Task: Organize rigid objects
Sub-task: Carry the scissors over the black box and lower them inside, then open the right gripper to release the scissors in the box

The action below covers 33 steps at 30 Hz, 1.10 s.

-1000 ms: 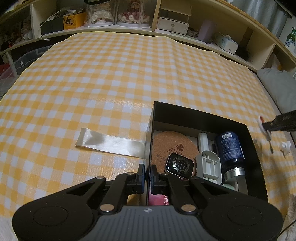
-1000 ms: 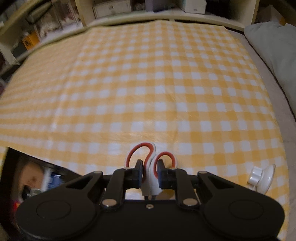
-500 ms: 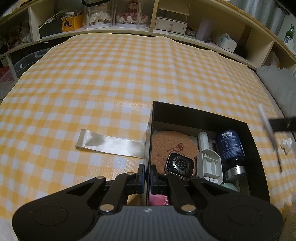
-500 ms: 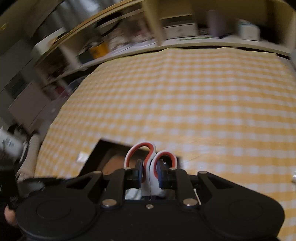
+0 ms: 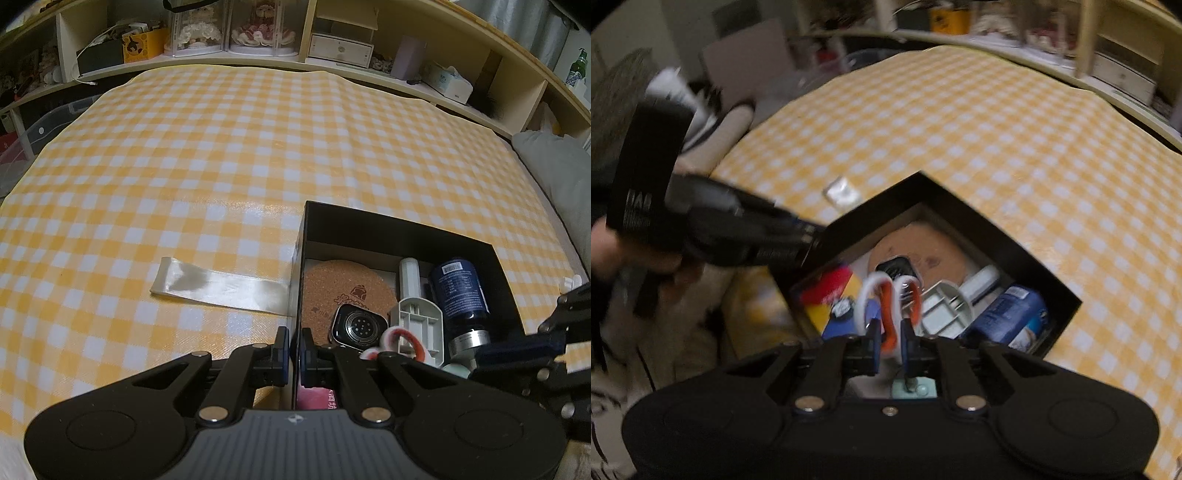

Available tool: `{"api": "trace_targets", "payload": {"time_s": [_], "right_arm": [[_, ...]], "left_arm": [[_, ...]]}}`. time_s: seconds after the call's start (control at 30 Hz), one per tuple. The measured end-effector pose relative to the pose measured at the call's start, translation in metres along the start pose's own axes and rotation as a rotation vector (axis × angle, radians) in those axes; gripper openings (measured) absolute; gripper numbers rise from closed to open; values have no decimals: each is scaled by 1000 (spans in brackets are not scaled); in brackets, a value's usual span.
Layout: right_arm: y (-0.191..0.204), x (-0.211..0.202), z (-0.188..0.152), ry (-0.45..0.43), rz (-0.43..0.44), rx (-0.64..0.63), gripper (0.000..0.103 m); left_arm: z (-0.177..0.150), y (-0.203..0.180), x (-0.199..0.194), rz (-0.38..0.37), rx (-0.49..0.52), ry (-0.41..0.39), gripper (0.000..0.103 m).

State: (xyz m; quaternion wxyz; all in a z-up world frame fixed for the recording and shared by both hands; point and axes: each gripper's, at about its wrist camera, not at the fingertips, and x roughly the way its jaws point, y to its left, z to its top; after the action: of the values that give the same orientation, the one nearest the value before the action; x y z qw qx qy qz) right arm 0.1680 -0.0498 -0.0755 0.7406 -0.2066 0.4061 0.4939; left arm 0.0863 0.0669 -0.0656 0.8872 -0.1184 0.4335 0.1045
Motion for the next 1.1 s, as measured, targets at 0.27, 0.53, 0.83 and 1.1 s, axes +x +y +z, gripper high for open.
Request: {"api": "trace_targets", "payload": {"time_s": [0.27,0.53,0.83,1.1], "right_arm": [[6,3,-3,37,8,-29,11],[5,13,-6,104,3,6,12],[6,4,-6,92,-23,34,70],[-5,-4,-6,42,-95,88,101]], "left_arm": [[0,0,0,0,0,1,5],[0,0,0,0,0,1,5],[0,0,0,0,1,1,5],[0,0,0,0,0,1,5]]}}
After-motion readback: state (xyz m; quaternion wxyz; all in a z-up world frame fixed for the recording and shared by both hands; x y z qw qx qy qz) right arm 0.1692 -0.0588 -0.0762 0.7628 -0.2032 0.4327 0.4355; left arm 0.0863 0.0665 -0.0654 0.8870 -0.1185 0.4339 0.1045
